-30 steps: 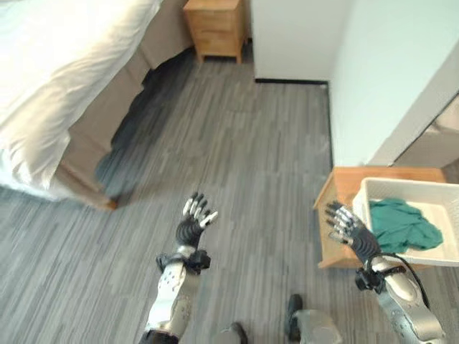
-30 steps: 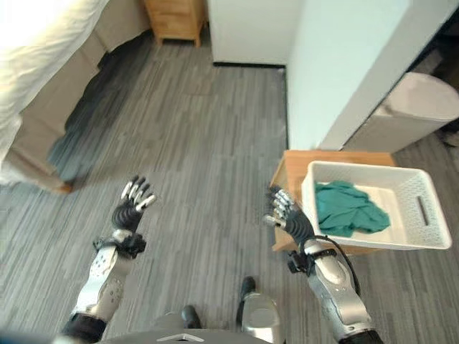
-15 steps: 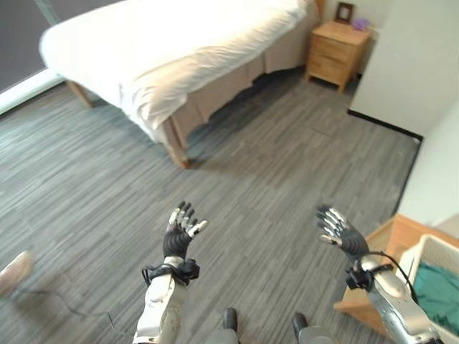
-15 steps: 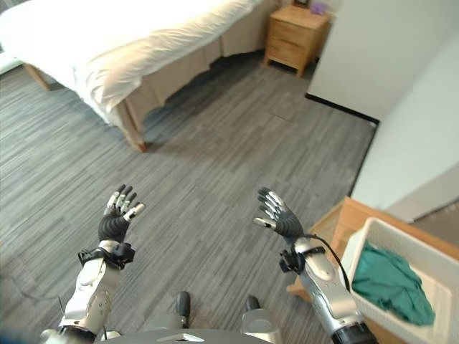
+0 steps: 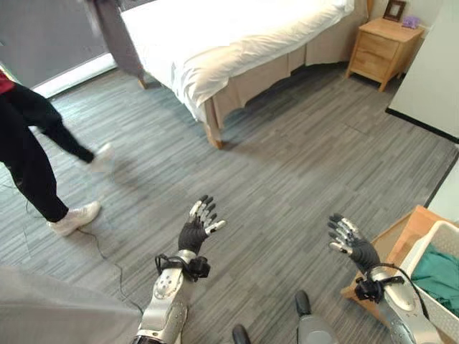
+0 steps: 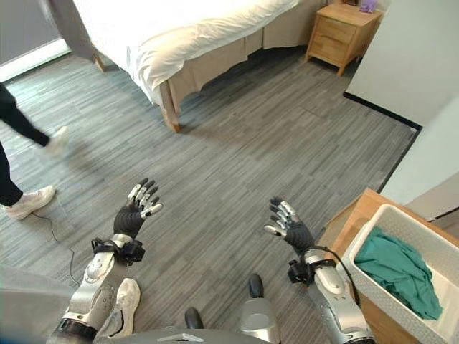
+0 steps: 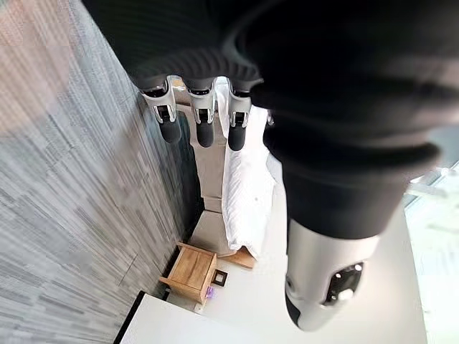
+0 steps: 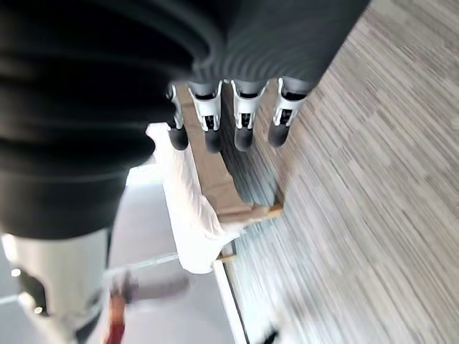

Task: Pick up bed clothes into laundry basket.

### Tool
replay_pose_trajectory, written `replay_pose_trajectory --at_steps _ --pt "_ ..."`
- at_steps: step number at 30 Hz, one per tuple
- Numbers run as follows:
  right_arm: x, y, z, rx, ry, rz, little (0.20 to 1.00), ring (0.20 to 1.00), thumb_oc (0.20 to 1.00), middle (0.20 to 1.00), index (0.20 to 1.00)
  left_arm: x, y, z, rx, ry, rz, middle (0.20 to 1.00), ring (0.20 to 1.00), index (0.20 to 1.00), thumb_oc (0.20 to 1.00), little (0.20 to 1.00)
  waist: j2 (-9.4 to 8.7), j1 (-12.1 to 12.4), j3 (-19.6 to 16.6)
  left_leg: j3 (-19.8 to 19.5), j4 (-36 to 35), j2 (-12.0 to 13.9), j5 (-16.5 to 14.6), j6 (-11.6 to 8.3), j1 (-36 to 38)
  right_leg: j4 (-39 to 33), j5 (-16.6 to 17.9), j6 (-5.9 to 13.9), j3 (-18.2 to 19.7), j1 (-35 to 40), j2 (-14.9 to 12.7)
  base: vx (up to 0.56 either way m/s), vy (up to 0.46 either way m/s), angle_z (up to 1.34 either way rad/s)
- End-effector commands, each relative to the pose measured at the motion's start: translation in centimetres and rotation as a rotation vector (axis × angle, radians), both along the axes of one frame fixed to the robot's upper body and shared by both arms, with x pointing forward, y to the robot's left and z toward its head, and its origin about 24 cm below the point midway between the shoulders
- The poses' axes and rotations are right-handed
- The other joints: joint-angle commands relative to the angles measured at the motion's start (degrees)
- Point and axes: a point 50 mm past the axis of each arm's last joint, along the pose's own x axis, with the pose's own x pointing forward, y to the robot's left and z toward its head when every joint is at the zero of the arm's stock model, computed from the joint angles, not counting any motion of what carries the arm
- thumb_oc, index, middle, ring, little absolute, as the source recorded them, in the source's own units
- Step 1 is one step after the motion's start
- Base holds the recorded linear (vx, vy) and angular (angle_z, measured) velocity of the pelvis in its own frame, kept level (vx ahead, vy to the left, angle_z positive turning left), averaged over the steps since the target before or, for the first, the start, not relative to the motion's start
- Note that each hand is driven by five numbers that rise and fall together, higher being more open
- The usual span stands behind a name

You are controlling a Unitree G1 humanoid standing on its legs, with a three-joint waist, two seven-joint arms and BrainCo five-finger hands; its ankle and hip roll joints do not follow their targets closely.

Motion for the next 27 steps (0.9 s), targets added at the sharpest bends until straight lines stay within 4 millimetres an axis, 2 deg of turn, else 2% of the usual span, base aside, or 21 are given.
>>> replay_pose_trajectory --at_steps 1,10,22,23,27 --pt "1.2 0.5 2.0 -0.002 -0.112 0.053 1.000 1.000 1.000 1.000 1.000 0.5 0.6 1.4 0.052 -0.086 -0.007 1.000 1.000 1.000 1.000 1.000 -0.22 1.2 -0.5 -1.9 4.9 3.6 -2.5 -1.94 -0.4 4.4 -6.0 0.02 -0.4 4.6 1.6 0.03 0.082 0.00" --pt "0.6 0.9 0.7 0.012 -0.047 0.070 1.000 1.000 1.000 1.000 1.000 0.5 0.4 1.2 0.050 -0.078 -0.006 1.000 1.000 1.000 1.000 1.000 -0.86 1.5 -2.1 -0.8 3.4 3.4 -2.4 -1.87 1.6 2.8 -5.0 0.67 0.1 5.5 1.5 0.03 0.015 -0.09" --pt "0.3 0.5 0.5 0.047 -0.036 0.056 1.000 1.000 1.000 1.000 1.000 0.1 0.3 0.6 0.036 -0.052 -0.010 1.000 1.000 1.000 1.000 1.000 -0.77 1.4 -2.9 -0.7 2.7 3.7 -2.0 -2.19 2.5 1.9 -4.8 0.74 -0.2 6.5 1.8 0.01 -0.006 -0.05" --pt "-1.7 -5.0 -0.7 0.114 -0.007 -0.266 1.000 1.000 1.000 1.000 1.000 -3.0 3.8 -1.7 0.275 0.104 -0.010 1.000 1.000 1.000 1.000 1.000 -1.48 1.9 -6.7 -0.2 0.7 4.0 0.4 -1.75 2.7 1.8 -1.7 0.74 -4.5 6.9 4.2 0.00 0.000 0.00" --pt "-1.6 -5.0 -0.7 0.116 -0.011 -0.275 1.000 1.000 1.000 1.000 1.000 -3.0 3.8 -1.7 0.275 0.102 -0.006 1.000 1.000 1.000 1.000 1.000 -1.41 1.9 -6.7 -0.2 0.7 3.9 0.5 -1.73 2.6 1.4 -1.4 0.88 -4.4 6.9 4.1 -0.01 -0.002 0.04"
